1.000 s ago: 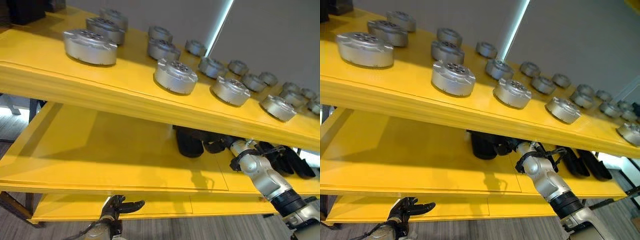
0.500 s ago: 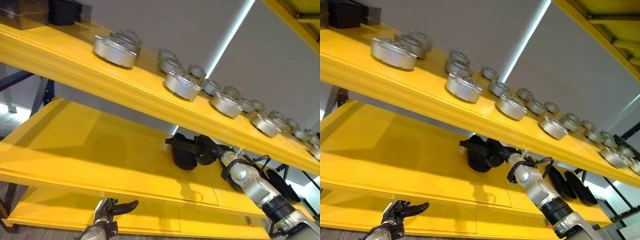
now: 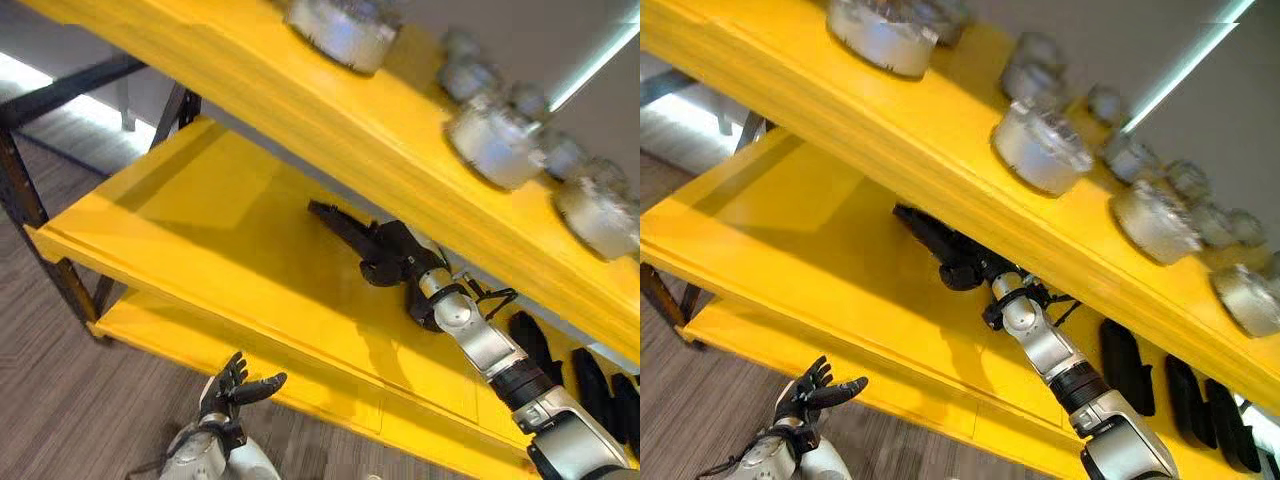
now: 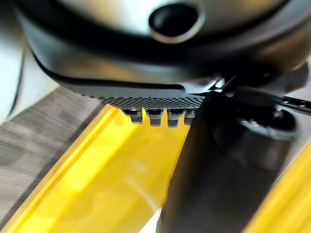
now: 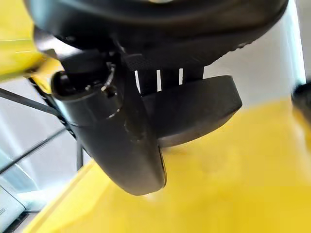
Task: Move parts from the plastic box to the shelf.
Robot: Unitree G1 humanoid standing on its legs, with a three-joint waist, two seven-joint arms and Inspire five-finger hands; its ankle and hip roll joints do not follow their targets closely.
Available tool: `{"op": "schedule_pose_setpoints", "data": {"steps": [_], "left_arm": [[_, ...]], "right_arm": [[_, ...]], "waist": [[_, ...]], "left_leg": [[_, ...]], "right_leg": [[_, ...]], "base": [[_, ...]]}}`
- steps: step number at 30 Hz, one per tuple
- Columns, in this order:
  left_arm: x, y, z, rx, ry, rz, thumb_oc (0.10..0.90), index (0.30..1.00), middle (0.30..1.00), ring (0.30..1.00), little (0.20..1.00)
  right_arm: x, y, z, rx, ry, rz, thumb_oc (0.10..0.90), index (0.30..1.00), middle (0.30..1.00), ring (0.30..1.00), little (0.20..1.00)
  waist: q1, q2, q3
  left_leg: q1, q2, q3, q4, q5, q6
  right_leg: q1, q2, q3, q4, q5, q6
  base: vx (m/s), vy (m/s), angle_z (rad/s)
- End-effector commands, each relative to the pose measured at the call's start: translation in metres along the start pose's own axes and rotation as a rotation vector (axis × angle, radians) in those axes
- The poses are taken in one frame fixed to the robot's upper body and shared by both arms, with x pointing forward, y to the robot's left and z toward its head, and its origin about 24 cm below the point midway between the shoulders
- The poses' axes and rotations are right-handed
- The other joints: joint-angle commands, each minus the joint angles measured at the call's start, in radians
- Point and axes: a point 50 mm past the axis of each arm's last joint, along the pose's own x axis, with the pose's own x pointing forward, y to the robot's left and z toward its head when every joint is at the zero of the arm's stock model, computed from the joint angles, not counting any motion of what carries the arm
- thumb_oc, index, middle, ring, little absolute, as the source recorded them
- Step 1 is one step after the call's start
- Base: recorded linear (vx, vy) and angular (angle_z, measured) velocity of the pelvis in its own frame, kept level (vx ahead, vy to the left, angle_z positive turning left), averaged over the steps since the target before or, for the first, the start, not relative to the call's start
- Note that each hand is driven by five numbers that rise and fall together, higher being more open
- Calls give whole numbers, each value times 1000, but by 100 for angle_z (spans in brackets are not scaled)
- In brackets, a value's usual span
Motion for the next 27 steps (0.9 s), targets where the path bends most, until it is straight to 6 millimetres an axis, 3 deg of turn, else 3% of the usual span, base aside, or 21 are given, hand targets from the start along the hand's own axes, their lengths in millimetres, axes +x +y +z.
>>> {"op": "schedule_pose_setpoints", "data": {"steps": [1,2,5,7,9,17,27], "left_arm": [[5,-23,40,54,-180,-115,900,1000,1000,1000,1000],[5,-23,41,56,-185,-113,900,1000,1000,1000,1000],[9,-29,47,69,-211,-121,900,1000,1000,1000,1000],[8,-30,52,66,-233,-117,900,1000,1000,1000,1000],[10,-34,58,75,-250,-129,900,1000,1000,1000,1000],[10,-39,68,109,-281,-168,900,1000,1000,1000,1000],[10,-40,81,185,-321,-183,900,1000,1000,1000,1000]], "right_arm": [[16,-78,48,84,-189,-343,400,300,300,300,300],[16,-81,49,102,-189,-365,400,300,300,300,300],[22,-91,50,218,-170,-439,400,300,300,300,300],[26,-89,48,302,-146,-457,400,300,300,300,300],[39,-82,64,503,-170,-454,400,300,300,300,300],[56,-62,81,951,-159,-426,400,300,300,300,300],[64,-30,80,1254,-78,-366,400,300,300,300,300]], "waist": [[-5,-28,-31],[-6,-14,-20],[-22,22,19],[-25,30,28],[-17,33,46],[9,11,61],[47,-33,90]], "left_leg": [[57,58,5,45,-35,31],[43,54,-8,61,-59,21],[-43,34,-19,68,-38,24],[-50,29,-11,48,-25,25],[-81,11,-16,49,-28,33],[-117,-4,-38,62,-40,41],[-119,0,-68,66,-36,38]], "right_leg": [[109,-118,46,-74,252,55],[102,-123,50,-67,241,64],[41,-134,51,-90,264,59],[30,-136,47,-117,284,64],[29,-146,34,-138,320,69],[31,-144,11,-133,355,68],[37,-128,3,-112,350,57]], "base": [[8,79,21],[8,93,13],[-54,67,9],[-79,31,6],[-114,33,-6],[-32,4,7],[-24,-9,6]]}}
